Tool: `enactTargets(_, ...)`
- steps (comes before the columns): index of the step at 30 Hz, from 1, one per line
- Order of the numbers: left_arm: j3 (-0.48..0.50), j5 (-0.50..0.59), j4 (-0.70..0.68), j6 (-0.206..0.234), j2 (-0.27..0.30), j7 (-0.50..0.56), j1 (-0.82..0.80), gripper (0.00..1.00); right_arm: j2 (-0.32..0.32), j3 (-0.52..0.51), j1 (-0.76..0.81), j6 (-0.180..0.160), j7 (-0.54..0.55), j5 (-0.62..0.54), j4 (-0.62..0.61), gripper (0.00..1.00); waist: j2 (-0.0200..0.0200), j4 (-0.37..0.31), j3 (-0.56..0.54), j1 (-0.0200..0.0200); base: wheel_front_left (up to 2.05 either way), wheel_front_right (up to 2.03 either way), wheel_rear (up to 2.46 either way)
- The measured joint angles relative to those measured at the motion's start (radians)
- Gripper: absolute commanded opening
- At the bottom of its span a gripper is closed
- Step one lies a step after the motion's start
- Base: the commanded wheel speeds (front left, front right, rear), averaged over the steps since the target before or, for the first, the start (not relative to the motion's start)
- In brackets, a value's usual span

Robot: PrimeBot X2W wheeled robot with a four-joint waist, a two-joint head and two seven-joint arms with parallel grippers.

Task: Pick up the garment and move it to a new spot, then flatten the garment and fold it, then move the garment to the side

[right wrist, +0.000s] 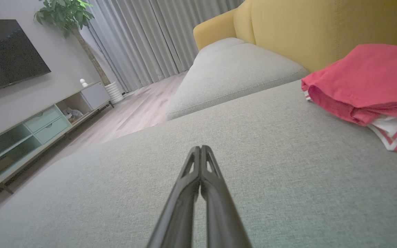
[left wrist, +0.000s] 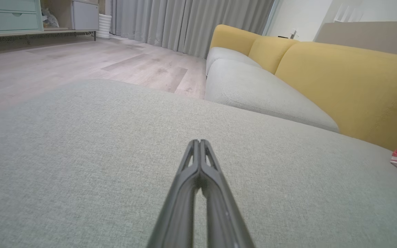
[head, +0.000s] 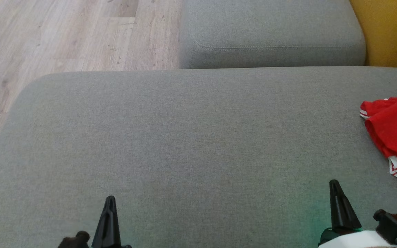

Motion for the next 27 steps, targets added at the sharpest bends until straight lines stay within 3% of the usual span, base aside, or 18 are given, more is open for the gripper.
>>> enactTargets(27, 0.052, -0.346, 0.033, -0.044, 0.009, 0.065, -0.056, 0.0, -0.004, -0.025, -0.06, 0.0, 0.067, 0.333, 0.022, 0.0, 0.0, -0.02, 0.01, 0.0, 0.0, 0.0, 0.0)
